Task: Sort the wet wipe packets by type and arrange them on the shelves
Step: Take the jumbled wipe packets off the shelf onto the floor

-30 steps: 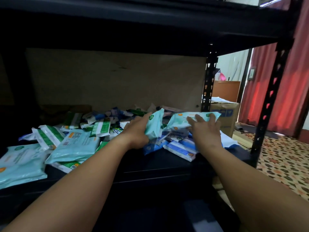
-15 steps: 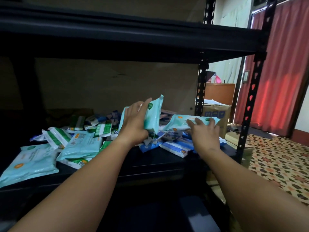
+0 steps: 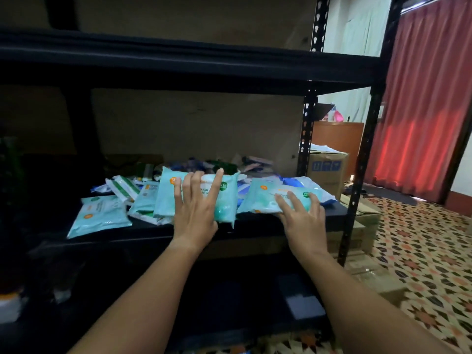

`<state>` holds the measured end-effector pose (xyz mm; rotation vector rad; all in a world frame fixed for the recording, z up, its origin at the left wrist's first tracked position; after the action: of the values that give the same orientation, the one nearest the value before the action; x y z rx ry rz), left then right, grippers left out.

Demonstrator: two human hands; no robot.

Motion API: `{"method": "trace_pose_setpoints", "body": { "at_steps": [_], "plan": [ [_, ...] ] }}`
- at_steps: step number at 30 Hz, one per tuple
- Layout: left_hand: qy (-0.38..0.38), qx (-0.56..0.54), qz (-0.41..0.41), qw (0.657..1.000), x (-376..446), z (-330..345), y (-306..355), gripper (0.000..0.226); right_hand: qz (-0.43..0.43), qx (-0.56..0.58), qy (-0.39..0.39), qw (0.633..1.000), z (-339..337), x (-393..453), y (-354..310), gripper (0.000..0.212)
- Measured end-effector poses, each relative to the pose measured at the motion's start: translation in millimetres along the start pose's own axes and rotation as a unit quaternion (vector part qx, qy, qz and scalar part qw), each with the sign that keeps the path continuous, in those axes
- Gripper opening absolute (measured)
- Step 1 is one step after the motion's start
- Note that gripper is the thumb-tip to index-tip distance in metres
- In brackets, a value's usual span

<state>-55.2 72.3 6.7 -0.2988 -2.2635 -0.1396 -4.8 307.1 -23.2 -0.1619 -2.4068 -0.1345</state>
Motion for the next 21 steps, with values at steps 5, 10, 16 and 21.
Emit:
{"method": "trace_pose_setpoints", "body": {
  "at_steps": [5, 10, 16, 21],
  "plan": [
    [-0.019, 0.017, -0.053, 0.998, -63.1, -5.1, -13.2, 0.116, -0.027, 0.006, 0.034, 0.999, -8.5, -41.0, -15.2, 0.05],
    [-0.05, 0.016, -0.082, 0.995, -116.1, -2.7, -25.5, 0.116, -0.047, 0.018, 0.026, 0.998, -0.8, -89.3, -24.9, 0.057],
    [-0.133, 0.04, -0.101, 0.985, -180.8, 26.1, -40.1, 0.119, -0.051, 0.038, -0.039, 0.997, 34.8, -150.3, -36.3, 0.056],
    [-0.231, 0.055, -0.129, 0.963, -231.1, 58.6, -48.7, 0.116, -0.061, 0.04, -0.119, 0.99, 76.1, -194.5, -43.6, 0.053]
  ]
}}
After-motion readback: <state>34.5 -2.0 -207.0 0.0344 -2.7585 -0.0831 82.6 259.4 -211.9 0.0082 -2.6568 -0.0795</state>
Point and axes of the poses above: each hand's wrist, its own x-axis towards the middle knuckle, its own z-axis out of the palm, y = z × x, the point moved 3 cm from there along x, towards the middle knuckle, and after that the axes turned 6 degrees about -z, right-handed, at the moved point
